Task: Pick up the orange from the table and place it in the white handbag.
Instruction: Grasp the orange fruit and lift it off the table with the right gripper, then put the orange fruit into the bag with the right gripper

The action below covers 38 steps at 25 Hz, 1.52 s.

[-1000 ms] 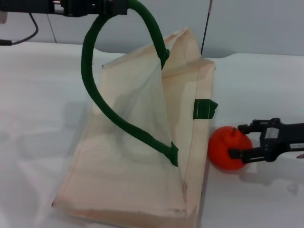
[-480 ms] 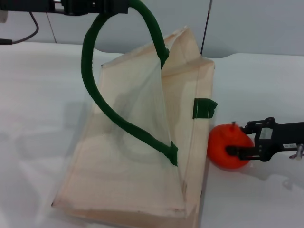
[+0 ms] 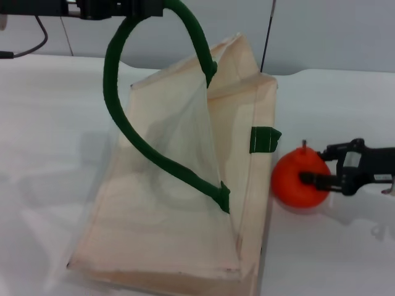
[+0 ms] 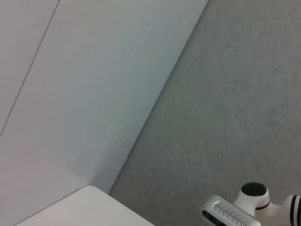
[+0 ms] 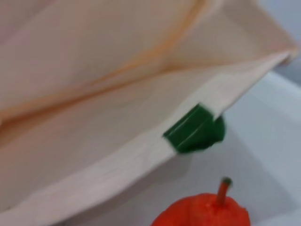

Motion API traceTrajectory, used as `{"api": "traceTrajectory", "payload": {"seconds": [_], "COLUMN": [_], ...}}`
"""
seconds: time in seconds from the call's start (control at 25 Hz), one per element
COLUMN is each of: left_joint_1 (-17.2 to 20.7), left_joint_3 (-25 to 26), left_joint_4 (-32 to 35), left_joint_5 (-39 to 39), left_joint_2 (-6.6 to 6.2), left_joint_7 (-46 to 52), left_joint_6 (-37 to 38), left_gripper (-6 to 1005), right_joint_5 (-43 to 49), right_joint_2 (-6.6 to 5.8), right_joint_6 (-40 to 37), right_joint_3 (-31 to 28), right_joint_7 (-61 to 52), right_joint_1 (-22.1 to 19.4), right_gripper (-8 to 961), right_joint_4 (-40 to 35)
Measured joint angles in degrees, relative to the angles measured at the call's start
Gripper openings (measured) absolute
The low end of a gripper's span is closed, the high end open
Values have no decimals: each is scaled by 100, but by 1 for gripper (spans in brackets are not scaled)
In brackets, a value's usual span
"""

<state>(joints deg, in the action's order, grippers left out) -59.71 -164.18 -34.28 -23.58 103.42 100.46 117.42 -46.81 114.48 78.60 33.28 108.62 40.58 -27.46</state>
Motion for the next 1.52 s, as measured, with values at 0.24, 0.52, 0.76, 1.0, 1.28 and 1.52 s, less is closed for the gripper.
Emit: {"api": "traceTrajectory", "payload": {"seconds": [0.24, 0.52, 0.76, 1.0, 1.28, 1.52], "left_joint_1": [3, 20, 18, -58, -186, -245], "left_joint_3": [0, 0, 0, 0, 0, 0], "left_joint_4": [0, -2, 2, 1, 0, 23], "left_joint_5": [-33, -48, -49, -48, -15, 5], "left_joint_2": [-9, -10, -15, -20, -5, 10], "left_joint_7": [0, -11, -5, 1, 0, 0], "left_joint_6": [0, 0, -2, -9, -9, -9], "left_gripper": [128, 129, 129, 128, 128, 129], "right_joint_5": [-369, -744, -1333, -1287, -1287, -1287], "right_joint_2": [-103, -152, -166, 38, 118, 134], "right_joint_6": [-9, 407, 1226, 1484, 1292, 738], "right_joint_3": [-556, -1130, -1225, -827, -149, 474], "right_joint_7": [278, 549, 760, 847, 850, 853], "right_joint_1": [-140, -185, -124, 128, 526, 1009], "right_gripper": [485, 434, 390, 338, 279, 223], "right_joint_4": [-92, -260, -270, -265, 123, 677]}}
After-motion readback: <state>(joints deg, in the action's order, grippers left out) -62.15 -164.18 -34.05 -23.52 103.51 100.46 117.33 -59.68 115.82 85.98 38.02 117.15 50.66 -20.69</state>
